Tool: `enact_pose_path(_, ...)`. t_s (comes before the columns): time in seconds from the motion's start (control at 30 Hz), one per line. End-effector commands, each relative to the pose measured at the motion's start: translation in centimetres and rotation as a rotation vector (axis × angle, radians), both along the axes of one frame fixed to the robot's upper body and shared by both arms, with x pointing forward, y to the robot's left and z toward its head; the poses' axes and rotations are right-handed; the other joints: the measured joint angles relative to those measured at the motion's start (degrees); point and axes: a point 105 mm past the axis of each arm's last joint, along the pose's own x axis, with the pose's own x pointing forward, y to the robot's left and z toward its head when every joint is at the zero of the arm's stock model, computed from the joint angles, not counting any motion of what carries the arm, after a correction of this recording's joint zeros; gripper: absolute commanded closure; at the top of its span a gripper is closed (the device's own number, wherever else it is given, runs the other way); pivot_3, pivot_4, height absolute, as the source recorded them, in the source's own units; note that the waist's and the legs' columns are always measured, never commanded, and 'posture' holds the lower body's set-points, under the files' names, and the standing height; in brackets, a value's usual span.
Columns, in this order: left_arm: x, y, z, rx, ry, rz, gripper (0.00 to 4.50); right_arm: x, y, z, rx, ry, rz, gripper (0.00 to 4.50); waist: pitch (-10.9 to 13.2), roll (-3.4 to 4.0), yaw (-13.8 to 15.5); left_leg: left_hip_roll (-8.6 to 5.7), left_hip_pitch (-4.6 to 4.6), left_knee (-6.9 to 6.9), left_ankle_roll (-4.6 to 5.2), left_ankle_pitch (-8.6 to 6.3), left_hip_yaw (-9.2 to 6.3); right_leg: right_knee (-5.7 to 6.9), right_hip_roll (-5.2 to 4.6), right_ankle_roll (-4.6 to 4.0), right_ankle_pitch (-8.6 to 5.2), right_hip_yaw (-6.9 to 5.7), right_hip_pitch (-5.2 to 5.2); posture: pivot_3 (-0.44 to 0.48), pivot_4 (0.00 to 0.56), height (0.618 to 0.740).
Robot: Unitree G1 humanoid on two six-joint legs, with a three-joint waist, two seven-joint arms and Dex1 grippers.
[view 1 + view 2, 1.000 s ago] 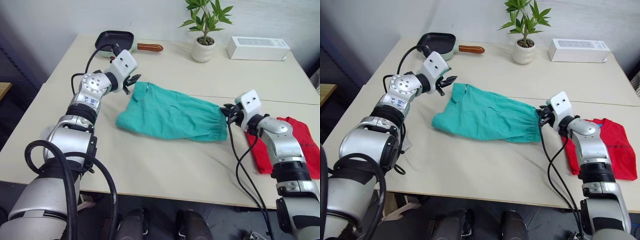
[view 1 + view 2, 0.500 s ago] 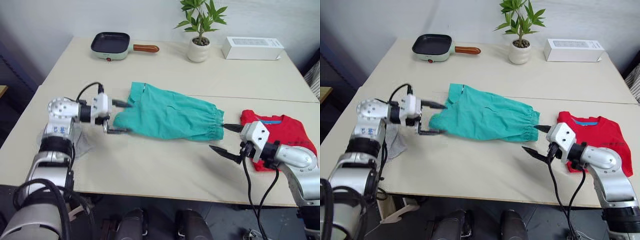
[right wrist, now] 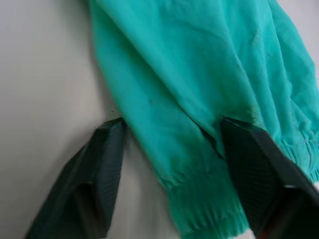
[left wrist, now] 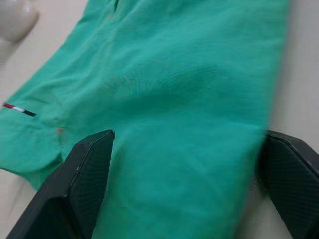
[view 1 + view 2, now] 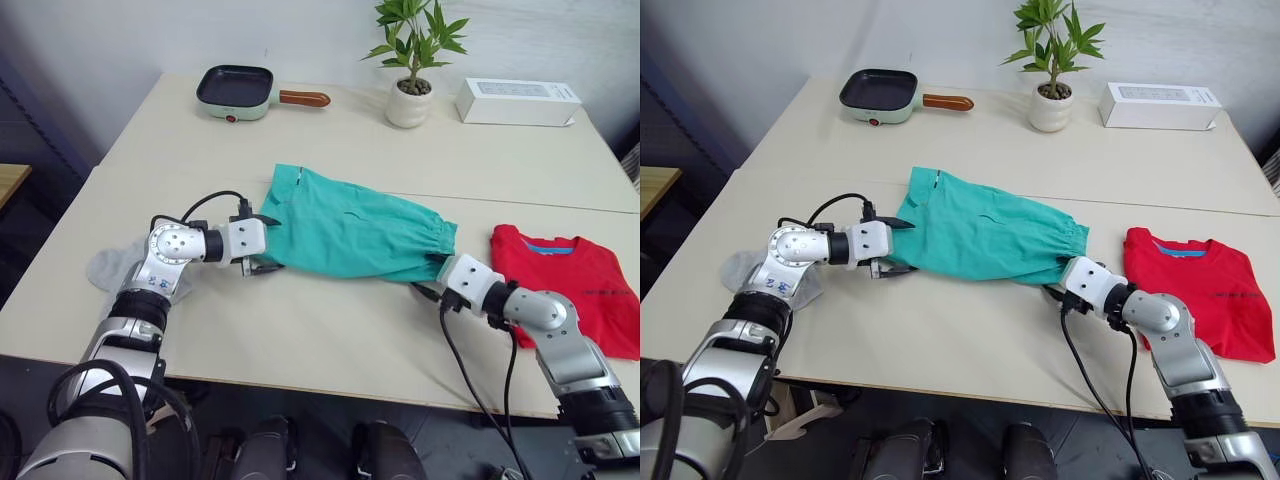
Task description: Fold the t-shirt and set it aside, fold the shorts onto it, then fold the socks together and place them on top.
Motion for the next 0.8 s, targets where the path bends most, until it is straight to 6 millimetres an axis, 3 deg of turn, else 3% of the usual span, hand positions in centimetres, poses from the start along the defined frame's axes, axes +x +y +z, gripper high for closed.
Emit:
enact_pose_path(0.03, 0.5, 0.2, -1.8, 0.04, 0.049, 0.044, 1.22, 0.9, -0.3, 0.6, 0.01, -0.036, -0.004, 2.72, 0.0, 0.0, -0.07, 0.0, 0.01, 0.01, 0.0, 0.01, -0.01, 0.04, -0.01, 0.0, 0.0, -0.04, 0.01, 0.0, 0.15, 0.74)
enact_pose_path(0.2, -0.4, -0.3, -2.6, 0.025, 0.119, -0.018, 2.72, 0.8, -0.3, 1.7, 0.139, -0.01, 0.012, 4.43, -0.01, 0.0, -0.41, 0.0, 0.07, 0.01, -0.01, 0.04, -0.05, 0.04, -0.02, 0.0, 0.0, -0.1, 0.11, 0.0, 0.15, 0.74)
enact_pose_path(0.3, -1.7, -0.6, -2.2, -0.033, 0.158, -0.088, 3.78, -0.2, -0.3, 2.1, 0.17, 0.005, 0.041, 4.5, -0.01, 0.01, -0.53, 0.0, 0.07, 0.0, -0.02, 0.04, -0.07, 0.05, -0.02, 0.0, 0.0, -0.12, 0.11, 0.0, 0.15, 0.74)
enact_pose_path(0.4, -4.0, -0.3, -2.1, -0.027, 0.176, -0.177, 4.43, -2.0, -0.4, 2.2, 0.175, 0.026, 0.068, 4.5, -0.01, 0.02, -0.63, 0.01, 0.04, -0.1, -0.02, 0.03, -0.09, -0.03, -0.04, 0.0, 0.0, -0.12, 0.08, 0.0, 0.15, 0.74)
enact_pose_path(0.6, -8.7, 1.1, -1.6, -0.031, 0.209, -0.192, 4.43, -5.7, -1.0, 1.9, 0.168, 0.079, 0.068, 4.5, -0.02, 0.04, -0.66, 0.04, 0.0, -0.14, -0.08, -0.01, -0.2, -0.16, -0.07, -0.01, 0.0, -0.03, 0.11, 0.0, 0.15, 0.74)
enact_pose_path(0.8, -12.7, 0.9, -2.3, -0.01, 0.275, -0.177, 4.43, -8.1, -1.8, 0.6, 0.123, 0.138, 0.07, 4.5, 0.01, 0.09, -0.39, -0.01, 0.26, -0.15, -0.04, -0.06, -0.28, -0.41, -0.52, -0.02, -0.01, 0.25, 0.42, 0.0, 0.15, 0.74)
